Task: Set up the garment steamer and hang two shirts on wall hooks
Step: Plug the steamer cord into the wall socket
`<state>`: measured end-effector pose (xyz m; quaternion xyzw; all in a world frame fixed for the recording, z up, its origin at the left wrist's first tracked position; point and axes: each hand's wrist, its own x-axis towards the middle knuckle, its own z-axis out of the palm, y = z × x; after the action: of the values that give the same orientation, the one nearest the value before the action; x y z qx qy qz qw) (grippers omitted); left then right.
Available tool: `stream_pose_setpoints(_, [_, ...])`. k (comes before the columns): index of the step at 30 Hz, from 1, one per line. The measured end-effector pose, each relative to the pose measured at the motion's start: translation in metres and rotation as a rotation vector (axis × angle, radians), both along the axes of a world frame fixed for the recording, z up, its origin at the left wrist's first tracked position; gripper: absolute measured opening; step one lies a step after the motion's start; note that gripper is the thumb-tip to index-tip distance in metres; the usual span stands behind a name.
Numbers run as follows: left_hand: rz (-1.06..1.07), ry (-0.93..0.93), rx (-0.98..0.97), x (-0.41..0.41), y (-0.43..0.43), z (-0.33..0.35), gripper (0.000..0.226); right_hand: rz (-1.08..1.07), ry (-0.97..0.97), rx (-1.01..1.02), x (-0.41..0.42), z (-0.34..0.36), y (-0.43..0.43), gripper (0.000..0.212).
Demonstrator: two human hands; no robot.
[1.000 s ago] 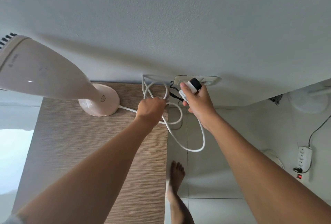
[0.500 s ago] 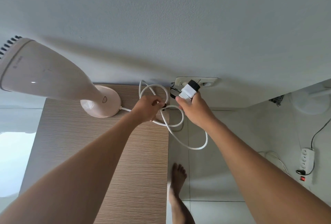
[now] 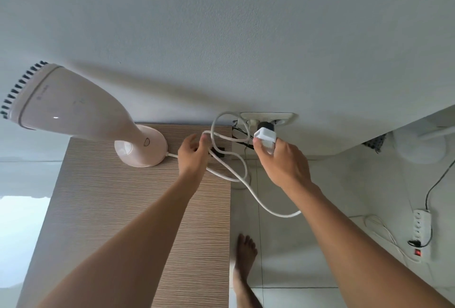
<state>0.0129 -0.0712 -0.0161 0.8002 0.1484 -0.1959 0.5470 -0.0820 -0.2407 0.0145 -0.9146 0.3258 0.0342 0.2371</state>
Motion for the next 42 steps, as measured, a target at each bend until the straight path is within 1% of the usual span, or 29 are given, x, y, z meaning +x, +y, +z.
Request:
stream_pose_setpoints(1, [-0.056, 0.005, 0.007, 0.002, -0.005, 0.0, 0.035, 0.009, 0.005, 0.041, -0.002, 0.0, -0.001, 0.054])
stream_pose_setpoints(3, [-0.152, -0.003, 0.105, 0.005, -0.015, 0.0, 0.019, -0.005, 0.009, 0.07, -0.007, -0.001, -0.002, 0.057])
stream_pose_setpoints(4, [-0.205, -0.014, 0.173, 0.005, -0.022, 0.001, 0.018, -0.025, 0.004, 0.049, -0.011, -0.001, -0.004, 0.06])
stream_pose_setpoints(6, [-0.348, -0.072, 0.348, 0.001, -0.037, 0.004, 0.023, -0.065, -0.015, -0.003, -0.019, -0.002, -0.009, 0.064])
stream_pose_setpoints(7, [-0.417, -0.117, 0.392, -0.002, -0.045, 0.007, 0.025, -0.083, -0.024, -0.027, -0.023, -0.001, -0.013, 0.065])
stream_pose_setpoints(8, [-0.486, -0.15, 0.384, -0.006, -0.052, 0.008, 0.026, -0.097, -0.03, -0.048, -0.026, -0.001, -0.016, 0.067])
stream_pose_setpoints(9, [-0.559, -0.154, 0.326, -0.01, -0.059, 0.009, 0.027, -0.109, -0.037, -0.063, -0.029, 0.0, -0.02, 0.071])
stream_pose_setpoints(11, [-0.713, -0.08, 0.17, -0.02, -0.069, 0.009, 0.03, -0.134, -0.058, -0.07, -0.035, 0.003, -0.027, 0.078])
stream_pose_setpoints(12, [-0.804, -0.056, 0.149, -0.027, -0.073, 0.009, 0.029, -0.152, -0.058, -0.073, -0.037, 0.005, -0.031, 0.076])
stream_pose_setpoints(15, [-1.07, -0.078, 0.207, -0.042, -0.08, 0.007, 0.029, -0.177, -0.079, -0.093, -0.041, 0.012, -0.041, 0.056])
stream_pose_setpoints(17, [-1.15, -0.07, 0.202, -0.049, -0.083, 0.005, 0.034, -0.166, -0.187, -0.027, -0.044, 0.016, -0.047, 0.045])
stream_pose_setpoints(19, [-1.278, -0.056, 0.252, -0.057, -0.087, 0.004, 0.04, -0.154, -0.29, 0.044, -0.047, 0.017, -0.052, 0.037])
stream_pose_setpoints(21, [-1.409, -0.055, 0.303, -0.07, -0.091, 0.003, 0.043, -0.156, -0.335, 0.137, -0.047, 0.016, -0.058, 0.035])
stream_pose_setpoints(22, [-1.418, -0.071, 0.3, -0.075, -0.093, 0.002, 0.041, -0.166, -0.331, 0.196, -0.046, 0.015, -0.06, 0.043])
stream_pose_setpoints(23, [-1.374, -0.076, 0.284, -0.078, -0.093, 0.001, 0.039, -0.178, -0.32, 0.242, -0.046, 0.014, -0.061, 0.05])
stream_pose_setpoints(24, [-1.281, -0.083, 0.27, -0.076, -0.092, 0.0, 0.036, -0.18, -0.305, 0.255, -0.045, 0.011, -0.062, 0.052])
stream_pose_setpoints(26, [-1.037, -0.158, 0.325, -0.062, -0.082, -0.001, 0.032, -0.17, -0.298, 0.255, -0.043, 0.003, -0.061, 0.047])
stream_pose_setpoints(28, [-0.87, -0.297, 0.426, -0.043, -0.067, -0.004, 0.033, -0.191, -0.318, 0.282, -0.04, -0.007, -0.061, 0.042])
stream_pose_setpoints(30, [-0.761, -0.449, 0.489, -0.024, -0.051, -0.01, 0.039, -0.217, -0.343, 0.281, -0.038, -0.018, -0.059, 0.038])
stream_pose_setpoints(31, [-0.726, -0.496, 0.539, -0.015, -0.044, -0.013, 0.043, -0.228, -0.353, 0.279, -0.037, -0.024, -0.058, 0.037])
stream_pose_setpoints(32, [-0.706, -0.506, 0.607, -0.007, -0.039, -0.017, 0.049, -0.239, -0.356, 0.286, -0.035, -0.03, -0.057, 0.039])
stream_pose_setpoints(35, [-0.711, -0.402, 0.761, 0.009, -0.031, -0.032, 0.069, -0.28, -0.35, 0.341, -0.026, -0.052, -0.053, 0.043])
stream_pose_setpoints(37, [-0.732, -0.301, 0.771, 0.015, -0.029, -0.044, 0.081, -0.307, -0.344, 0.392, -0.018, -0.066, -0.05, 0.043])
stream_pose_setpoints(39, [-0.744, -0.221, 0.765, 0.017, -0.029, -0.053, 0.088, -0.319, -0.331, 0.436, -0.01, -0.077, -0.047, 0.043])
stream_pose_setpoints(42, [-0.751, -0.233, 0.806, 0.016, -0.029, -0.064, 0.092, -0.318, -0.331, 0.471, 0.0, -0.093, -0.046, 0.044])
